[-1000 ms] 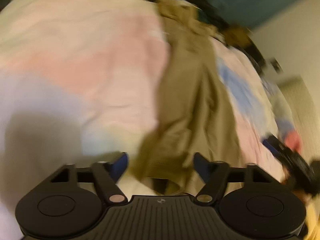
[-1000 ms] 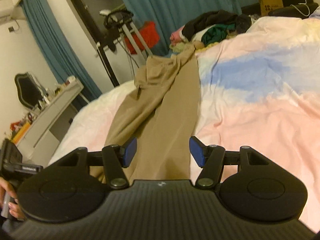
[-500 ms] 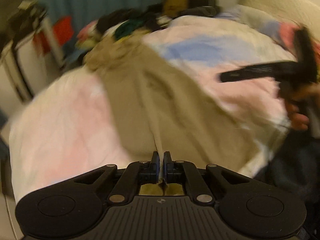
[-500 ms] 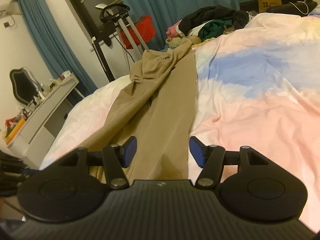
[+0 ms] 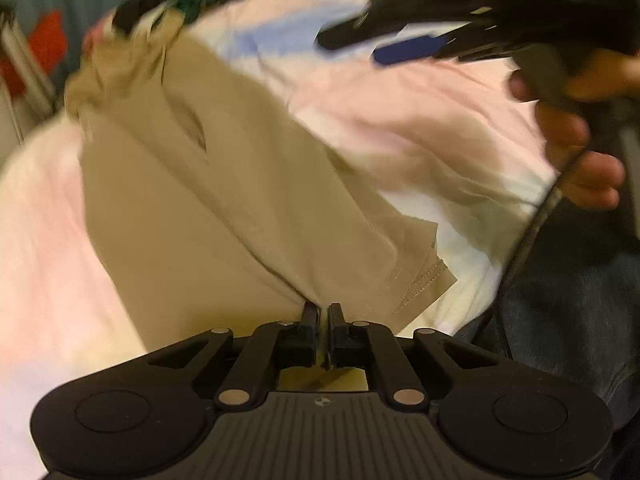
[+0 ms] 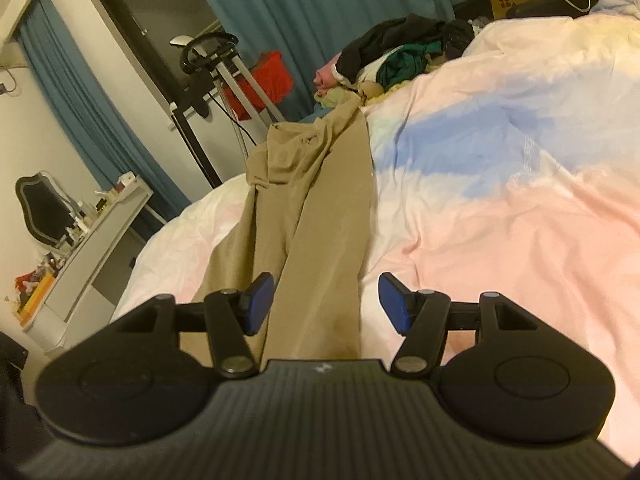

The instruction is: Fold clothes

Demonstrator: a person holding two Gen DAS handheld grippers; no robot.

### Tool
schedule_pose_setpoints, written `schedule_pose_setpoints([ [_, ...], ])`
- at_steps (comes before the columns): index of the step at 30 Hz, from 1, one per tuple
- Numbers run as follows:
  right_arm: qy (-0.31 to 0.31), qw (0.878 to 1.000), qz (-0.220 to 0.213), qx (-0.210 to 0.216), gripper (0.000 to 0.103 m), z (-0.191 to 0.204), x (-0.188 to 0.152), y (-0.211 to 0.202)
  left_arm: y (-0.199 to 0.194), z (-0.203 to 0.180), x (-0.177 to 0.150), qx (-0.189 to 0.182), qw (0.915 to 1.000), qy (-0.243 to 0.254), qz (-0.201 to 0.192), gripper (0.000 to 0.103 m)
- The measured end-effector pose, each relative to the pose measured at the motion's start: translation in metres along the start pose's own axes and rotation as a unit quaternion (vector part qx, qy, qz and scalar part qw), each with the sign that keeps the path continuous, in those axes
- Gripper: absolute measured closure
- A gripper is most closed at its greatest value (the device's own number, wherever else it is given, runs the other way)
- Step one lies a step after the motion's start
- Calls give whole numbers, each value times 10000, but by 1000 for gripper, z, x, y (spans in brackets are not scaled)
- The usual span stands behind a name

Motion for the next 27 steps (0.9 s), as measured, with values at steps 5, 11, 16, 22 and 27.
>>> schedule_pose_setpoints([
  [5, -308, 9994, -149, 24, 42, 8, 5, -6, 0, 7, -2, -219, 9986, -455, 148, 59],
  [11, -339, 9987, -357, 135, 42, 11, 15, -16, -27, 28, 21, 7, 9939, -1008, -448, 25],
  [16, -411, 9968, -681, 51, 42, 9, 26, -30, -59, 46, 52, 480, 9798, -1355, -1390, 19],
  [22, -688, 9907, -1151, -214, 42, -4, 49, -58, -92, 39, 96, 763, 9567, -1489, -2381, 6],
  [27, -746, 9897, -1204, -196, 42, -16, 56, -66, -93, 28, 125, 450, 9408, -1791, -2843, 4],
])
Point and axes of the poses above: each gripper's, at about its wrist camera, not at the fingertips, and y roughly the way its jaws point, z to its left, x to its top, the point moved 9 cm from there along y, roughly the way its jaws point, and after that the axes turned 5 degrees about x, right-handed, at the moved point
